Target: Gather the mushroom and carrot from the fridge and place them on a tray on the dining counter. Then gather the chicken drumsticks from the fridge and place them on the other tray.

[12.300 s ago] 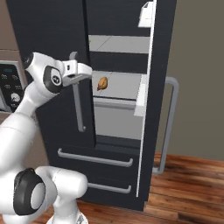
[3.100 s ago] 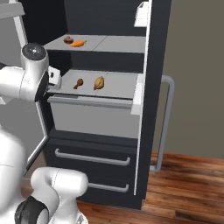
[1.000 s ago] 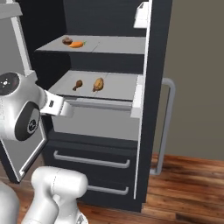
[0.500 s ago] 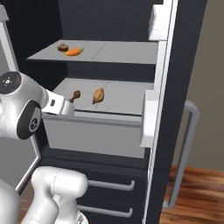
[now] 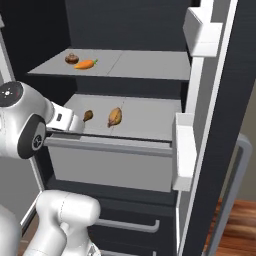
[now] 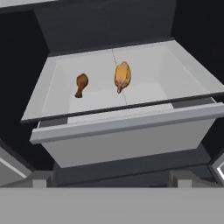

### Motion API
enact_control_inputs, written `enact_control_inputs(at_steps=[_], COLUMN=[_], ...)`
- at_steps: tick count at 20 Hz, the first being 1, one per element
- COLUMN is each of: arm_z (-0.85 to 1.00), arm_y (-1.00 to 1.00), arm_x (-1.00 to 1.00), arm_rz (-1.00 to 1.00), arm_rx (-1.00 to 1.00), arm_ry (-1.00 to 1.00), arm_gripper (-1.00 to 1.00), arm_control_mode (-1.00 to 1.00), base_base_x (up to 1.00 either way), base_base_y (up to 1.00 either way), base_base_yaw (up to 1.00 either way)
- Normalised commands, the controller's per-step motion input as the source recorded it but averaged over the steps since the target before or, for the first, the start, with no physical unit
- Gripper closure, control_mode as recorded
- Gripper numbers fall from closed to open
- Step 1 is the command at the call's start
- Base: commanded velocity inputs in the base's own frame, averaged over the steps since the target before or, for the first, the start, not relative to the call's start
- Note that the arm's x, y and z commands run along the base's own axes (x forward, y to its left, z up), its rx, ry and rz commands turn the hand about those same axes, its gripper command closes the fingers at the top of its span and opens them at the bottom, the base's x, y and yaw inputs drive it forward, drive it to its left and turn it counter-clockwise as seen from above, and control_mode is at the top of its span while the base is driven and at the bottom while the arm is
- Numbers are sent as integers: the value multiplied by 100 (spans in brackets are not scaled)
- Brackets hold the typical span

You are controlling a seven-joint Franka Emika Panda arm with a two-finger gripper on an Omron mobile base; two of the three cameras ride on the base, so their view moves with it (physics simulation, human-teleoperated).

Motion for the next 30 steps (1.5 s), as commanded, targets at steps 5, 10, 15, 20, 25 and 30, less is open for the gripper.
enact_control_inputs(at_steps=[5,10,15,20,25,30], arm_z=[0,0,0,-12,-35,-44], arm_y=[0,0,0,-28,-16,0], arm_x=[0,0,0,46,65,79], arm_rz=[0,0,0,0,0,0], arm_rx=[0,0,0,0,0,0], arm_ry=[0,0,0,0,4,4], arm_gripper=[-100,-100,-100,-100,-100,-100], arm_control_mode=[100,100,100,-100,-100,-100], base_base_x=[37,56,68,14,0,0], base_base_y=[-26,-35,-28,-6,0,0], base_base_yaw=[1,2,4,0,0,0])
